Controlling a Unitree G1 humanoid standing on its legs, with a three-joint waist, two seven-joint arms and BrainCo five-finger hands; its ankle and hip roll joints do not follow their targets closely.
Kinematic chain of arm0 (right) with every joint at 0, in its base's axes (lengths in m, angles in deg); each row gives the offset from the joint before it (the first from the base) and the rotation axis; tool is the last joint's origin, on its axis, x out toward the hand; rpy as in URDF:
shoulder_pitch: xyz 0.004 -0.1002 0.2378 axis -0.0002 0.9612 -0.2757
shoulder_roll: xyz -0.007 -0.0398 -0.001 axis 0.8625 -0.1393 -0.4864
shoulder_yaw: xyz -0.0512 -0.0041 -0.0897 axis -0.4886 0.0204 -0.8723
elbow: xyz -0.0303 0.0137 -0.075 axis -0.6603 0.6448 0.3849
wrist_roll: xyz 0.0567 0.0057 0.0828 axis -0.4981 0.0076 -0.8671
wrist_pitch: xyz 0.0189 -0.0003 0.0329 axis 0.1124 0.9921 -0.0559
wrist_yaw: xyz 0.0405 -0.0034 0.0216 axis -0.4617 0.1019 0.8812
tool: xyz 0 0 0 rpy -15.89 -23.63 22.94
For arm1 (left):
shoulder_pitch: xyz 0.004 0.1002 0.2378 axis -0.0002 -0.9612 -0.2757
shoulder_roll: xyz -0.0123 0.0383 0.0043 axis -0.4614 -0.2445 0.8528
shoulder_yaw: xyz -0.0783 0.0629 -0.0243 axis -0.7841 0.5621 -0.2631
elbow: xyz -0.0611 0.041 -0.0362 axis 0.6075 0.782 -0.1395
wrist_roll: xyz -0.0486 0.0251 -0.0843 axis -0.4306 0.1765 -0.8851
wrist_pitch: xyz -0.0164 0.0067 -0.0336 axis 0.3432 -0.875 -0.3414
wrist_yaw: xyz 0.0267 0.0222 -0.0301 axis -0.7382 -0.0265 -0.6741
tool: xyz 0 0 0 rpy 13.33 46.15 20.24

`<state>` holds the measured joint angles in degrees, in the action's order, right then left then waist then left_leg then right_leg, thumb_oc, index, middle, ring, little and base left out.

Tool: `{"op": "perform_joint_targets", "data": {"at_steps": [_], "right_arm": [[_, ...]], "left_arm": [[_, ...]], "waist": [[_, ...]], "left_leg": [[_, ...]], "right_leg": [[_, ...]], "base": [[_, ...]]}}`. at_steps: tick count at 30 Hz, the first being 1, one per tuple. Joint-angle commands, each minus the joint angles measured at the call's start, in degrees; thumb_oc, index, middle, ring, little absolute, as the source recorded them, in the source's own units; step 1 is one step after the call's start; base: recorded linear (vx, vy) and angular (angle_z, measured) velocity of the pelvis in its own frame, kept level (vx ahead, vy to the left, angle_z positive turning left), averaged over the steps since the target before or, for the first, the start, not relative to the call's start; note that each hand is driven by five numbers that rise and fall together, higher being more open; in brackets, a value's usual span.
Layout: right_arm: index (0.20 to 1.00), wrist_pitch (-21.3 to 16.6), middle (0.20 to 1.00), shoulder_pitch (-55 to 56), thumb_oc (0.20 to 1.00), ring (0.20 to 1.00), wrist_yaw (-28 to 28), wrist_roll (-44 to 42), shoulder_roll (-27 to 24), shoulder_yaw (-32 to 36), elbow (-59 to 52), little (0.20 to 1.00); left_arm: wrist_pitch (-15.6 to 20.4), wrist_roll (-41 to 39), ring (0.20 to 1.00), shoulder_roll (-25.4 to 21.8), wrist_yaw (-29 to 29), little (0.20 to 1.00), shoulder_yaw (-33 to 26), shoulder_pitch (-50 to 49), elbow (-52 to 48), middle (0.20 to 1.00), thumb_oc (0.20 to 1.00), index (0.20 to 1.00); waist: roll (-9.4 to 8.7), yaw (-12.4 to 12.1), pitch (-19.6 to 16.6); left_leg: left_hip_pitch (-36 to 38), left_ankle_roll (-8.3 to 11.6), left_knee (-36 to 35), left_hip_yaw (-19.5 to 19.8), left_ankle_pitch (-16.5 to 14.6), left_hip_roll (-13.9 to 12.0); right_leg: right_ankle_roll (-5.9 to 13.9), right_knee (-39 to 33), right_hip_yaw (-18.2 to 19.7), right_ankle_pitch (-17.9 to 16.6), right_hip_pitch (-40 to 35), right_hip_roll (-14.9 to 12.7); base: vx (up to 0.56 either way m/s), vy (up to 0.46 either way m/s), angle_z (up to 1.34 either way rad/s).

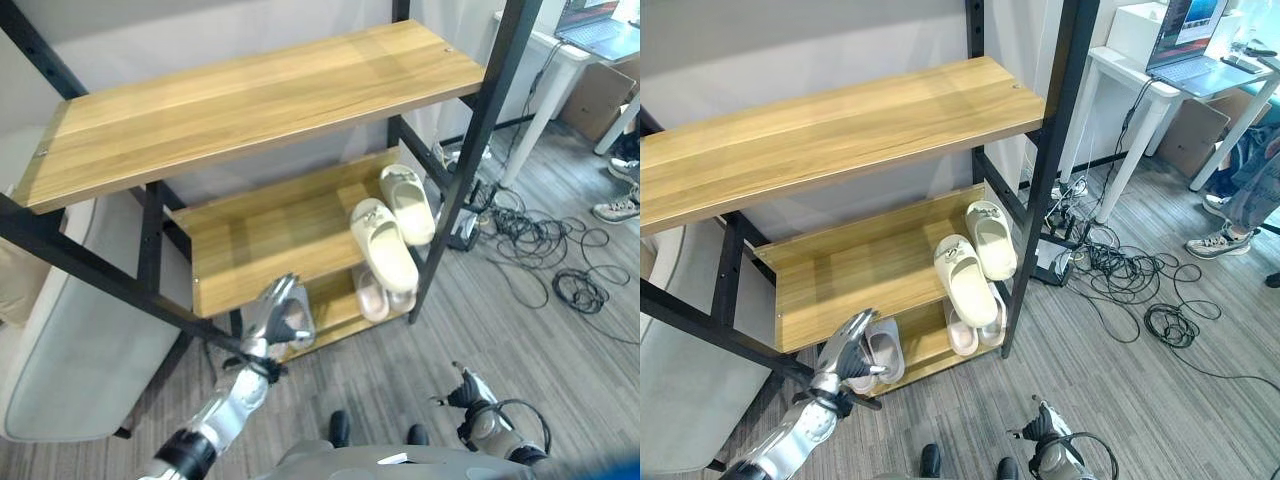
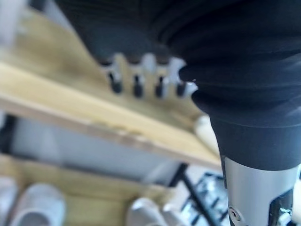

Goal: Arrange the slippers neatly on the shoe rack.

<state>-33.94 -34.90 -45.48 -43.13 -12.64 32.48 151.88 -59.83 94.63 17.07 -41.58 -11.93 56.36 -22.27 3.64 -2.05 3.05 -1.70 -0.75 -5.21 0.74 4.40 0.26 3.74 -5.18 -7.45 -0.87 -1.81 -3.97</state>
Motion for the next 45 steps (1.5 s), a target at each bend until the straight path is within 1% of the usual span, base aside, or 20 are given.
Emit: {"op": "perform_joint_targets", "data": {"at_steps": [1,3,4,5,9,11,12,14,17,19,22,25,28,33,45], "right_arm": [[1.0,-2.0,1.0,-2.0,1.0,1.0,-0.8,3.0,-0.4,-0.4,-1.1,1.0],[1.0,-2.4,1.0,-1.4,1.0,1.0,-0.6,4.0,-1.0,-0.4,-1.7,1.0],[1.0,-2.4,1.0,-1.3,1.0,1.0,-0.6,4.0,-1.0,-0.4,-1.7,1.0],[1.0,-2.7,1.0,-0.6,1.0,1.0,-0.5,4.3,-1.4,-0.3,-2.1,1.0],[1.0,-3.1,1.0,0.1,1.0,1.0,-0.1,4.2,-1.8,-0.3,-2.9,1.0],[1.0,-3.3,1.0,0.5,1.0,1.0,0.3,3.9,-1.7,-0.6,-3.4,1.0],[1.0,-3.6,1.0,1.0,1.0,1.0,1.1,3.4,-1.3,-1.1,-3.5,1.0],[1.0,-3.8,1.0,1.7,1.0,1.0,2.3,4.0,-1.2,-2.5,-3.3,1.0],[1.0,-4.0,1.0,1.9,1.0,1.0,3.1,4.1,-1.0,-3.3,-2.7,1.0],[1.0,-4.3,1.0,1.0,1.0,1.0,3.8,6.0,-1.1,-5.5,-2.2,1.0],[1.0,-4.4,1.0,0.0,1.0,1.0,3.7,7.2,-1.4,-6.4,-2.2,1.0],[1.0,-4.5,1.0,-2.3,1.0,1.0,2.9,8.9,-1.6,-8.2,-2.7,1.0],[1.0,-4.7,1.0,-3.0,1.0,1.0,2.7,9.3,-1.6,-8.9,-3.2,1.0],[1.0,-5.3,1.0,-3.6,1.0,1.0,2.8,11.1,-1.0,-11.4,-3.0,1.0],[1.0,-6.1,1.0,-5.5,1.0,1.0,0.4,13.3,-2.4,-12.6,-7.3,1.0]], "left_arm": [[2.9,0.9,1.0,-2.4,-0.2,1.0,-1.9,-0.3,-1.2,1.0,1.0,1.0],[3.1,1.2,1.0,-2.4,-0.1,1.0,-2.9,-3.2,1.4,1.0,1.0,1.0],[3.2,1.3,1.0,-2.4,-0.2,1.0,-2.9,-3.3,1.4,1.0,1.0,1.0],[3.0,1.8,1.0,-2.6,-0.3,1.0,-3.4,-4.6,3.5,1.0,1.0,1.0],[3.3,0.9,1.0,-1.8,-0.3,1.0,-4.4,-5.6,6.0,1.0,1.0,1.0],[3.0,-0.1,1.0,-1.0,-0.3,1.0,-5.1,-5.8,7.7,1.0,1.0,1.0],[2.7,-1.4,1.0,0.4,0.1,1.0,-5.3,-5.9,10.6,1.0,1.0,1.0],[2.5,-2.0,1.0,1.3,0.5,1.0,-5.4,-5.7,13.3,1.0,1.0,1.0],[2.3,-1.8,1.0,1.9,0.6,1.0,-4.9,-5.5,15.8,1.0,1.0,1.0],[2.3,-1.1,1.0,2.6,1.1,1.0,-3.5,-4.8,18.3,1.0,1.0,1.0],[2.1,-0.7,1.0,3.3,1.1,1.0,-2.5,-3.9,20.5,1.0,1.0,1.0],[1.3,-0.6,1.0,5.6,0.8,1.0,-0.4,-1.2,26.2,1.0,1.0,1.0],[1.1,-0.7,1.0,6.7,0.5,1.0,0.3,-0.2,28.7,1.0,1.0,1.0],[1.2,-1.3,1.0,8.2,0.0,1.0,1.4,1.3,32.3,1.0,1.0,1.0],[1.2,-1.4,1.0,9.1,-1.1,1.0,2.5,2.8,33.1,1.0,1.0,1.0]], "waist": [[-0.87,-2.4,-0.3],[-0.82,-2.9,-0.6],[-0.81,-2.8,-0.6],[-0.86,-3.2,-0.9],[-0.88,-3.4,-1.1],[-0.93,-3.6,-1.2],[-0.98,-3.9,-1.2],[-1.13,-4.2,-1.2],[-1.17,-4.3,-1.0],[-1.14,-4.8,-0.6],[-1.04,-5.0,-0.2],[-0.97,-5.3,0.6],[-0.96,-5.3,1.0],[-1.12,-5.7,2.1],[-0.66,-5.4,3.9]], "left_leg": [[-0.1,1.76,0.2,3.9,-3.3,1.8],[0.2,1.82,0.2,4.8,-3.2,1.9],[0.2,1.82,0.2,4.9,-3.2,1.9],[0.7,1.87,0.2,5.3,-3.6,2.0],[1.1,1.9,0.2,6.0,-3.6,2.1],[1.2,1.91,0.2,6.4,-3.5,2.1],[1.2,1.93,0.3,6.6,-3.5,2.2],[1.2,1.97,0.3,6.9,-3.5,2.4],[1.1,1.99,0.3,7.3,-3.3,2.5],[0.7,2.09,0.4,8.2,-3.1,2.7],[0.3,2.09,0.4,8.7,-2.9,2.7],[-0.5,2.19,0.5,9.4,-2.7,2.8],[-0.8,2.2,0.5,9.5,-2.6,2.8],[-1.6,2.36,0.7,10.0,-2.4,2.8],[-2.7,2.36,1.0,10.5,-2.0,2.8]], "right_leg": [[3.5,5.9,0.3,2.5,2.5,-0.8],[3.55,6.1,-0.7,2.7,1.8,-0.9],[3.55,6.1,-0.8,2.8,1.7,-0.9],[3.59,6.1,-1.3,3.3,1.1,-0.9],[3.56,6.1,-2.0,3.5,0.6,-1.0],[3.49,6.1,-2.4,3.7,0.4,-1.1],[3.41,6.0,-2.8,3.7,0.2,-1.2],[3.34,5.9,-3.2,3.8,0.1,-1.2],[3.32,5.9,-3.5,4.0,0.1,-1.3],[3.23,5.9,-4.2,4.2,0.2,-1.4],[3.17,6.0,-4.6,4.2,0.4,-1.5],[3.05,6.1,-5.1,4.4,1.2,-1.6],[2.91,6.2,-5.1,4.5,1.5,-1.6],[2.74,6.6,-5.5,4.8,2.0,-1.7],[2.6,7.9,-5.5,5.0,3.7,-1.8]], "base": [[-0.01,-0.006,0.12],[0.0,-0.006,0.26],[0.03,-0.011,0.21],[0.03,-0.009,0.14],[0.01,0.0,0.19],[0.0,0.007,0.1],[0.0,0.014,0.2],[0.0,0.014,0.14],[0.0,0.021,0.06],[-0.01,0.033,0.12],[-0.02,0.028,0.2],[-0.03,0.027,0.19],[-0.01,0.007,0.03],[0.0,0.004,0.01],[-0.01,0.008,0.05]]}}
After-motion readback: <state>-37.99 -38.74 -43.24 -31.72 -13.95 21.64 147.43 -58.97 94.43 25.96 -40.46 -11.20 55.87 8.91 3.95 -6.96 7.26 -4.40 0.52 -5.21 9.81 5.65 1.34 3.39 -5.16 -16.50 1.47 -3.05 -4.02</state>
